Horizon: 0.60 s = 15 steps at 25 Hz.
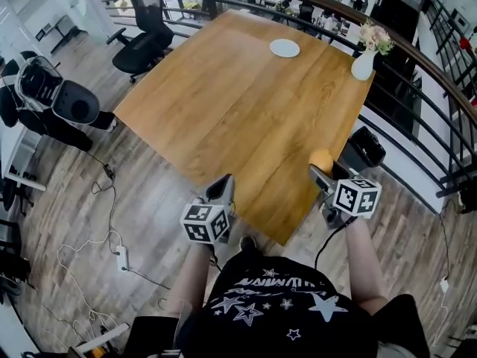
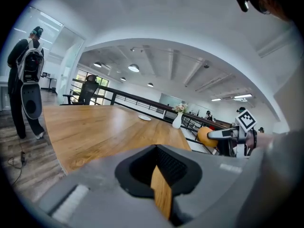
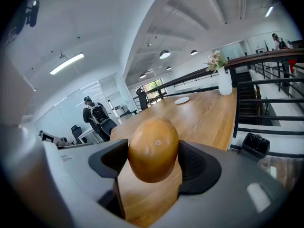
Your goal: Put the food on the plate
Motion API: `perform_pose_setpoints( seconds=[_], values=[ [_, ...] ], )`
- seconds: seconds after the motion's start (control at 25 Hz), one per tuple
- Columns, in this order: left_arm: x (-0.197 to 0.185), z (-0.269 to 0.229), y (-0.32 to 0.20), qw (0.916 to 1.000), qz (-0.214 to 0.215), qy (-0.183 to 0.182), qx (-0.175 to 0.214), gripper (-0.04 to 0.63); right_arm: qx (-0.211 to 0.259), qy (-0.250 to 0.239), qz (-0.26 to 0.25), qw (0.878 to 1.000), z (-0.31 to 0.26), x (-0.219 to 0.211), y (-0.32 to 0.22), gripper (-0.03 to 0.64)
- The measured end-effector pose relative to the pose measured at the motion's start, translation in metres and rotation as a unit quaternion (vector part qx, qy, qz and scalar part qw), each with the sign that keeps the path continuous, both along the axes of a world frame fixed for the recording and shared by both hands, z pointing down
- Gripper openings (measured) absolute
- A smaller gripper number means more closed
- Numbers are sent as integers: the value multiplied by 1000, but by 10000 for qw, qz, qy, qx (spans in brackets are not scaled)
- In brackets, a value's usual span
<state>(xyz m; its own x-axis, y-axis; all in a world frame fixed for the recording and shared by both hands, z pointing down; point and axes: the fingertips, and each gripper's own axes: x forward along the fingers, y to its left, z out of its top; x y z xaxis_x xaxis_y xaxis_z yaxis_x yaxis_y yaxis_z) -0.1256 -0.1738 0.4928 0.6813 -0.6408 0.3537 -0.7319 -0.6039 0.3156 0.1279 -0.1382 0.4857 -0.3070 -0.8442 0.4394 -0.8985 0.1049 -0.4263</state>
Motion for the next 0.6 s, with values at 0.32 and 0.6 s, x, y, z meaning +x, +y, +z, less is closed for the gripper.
perform_pose_setpoints(
  seconds=[0.32, 0.6],
  values=[
    [2, -4, -55, 9987, 500, 75, -11, 2, 53, 135, 477, 9988, -15, -2, -28, 334],
    [33, 5, -77, 9979, 620, 35, -163, 2, -21, 109, 689, 9976, -7, 36, -42, 334]
  ],
)
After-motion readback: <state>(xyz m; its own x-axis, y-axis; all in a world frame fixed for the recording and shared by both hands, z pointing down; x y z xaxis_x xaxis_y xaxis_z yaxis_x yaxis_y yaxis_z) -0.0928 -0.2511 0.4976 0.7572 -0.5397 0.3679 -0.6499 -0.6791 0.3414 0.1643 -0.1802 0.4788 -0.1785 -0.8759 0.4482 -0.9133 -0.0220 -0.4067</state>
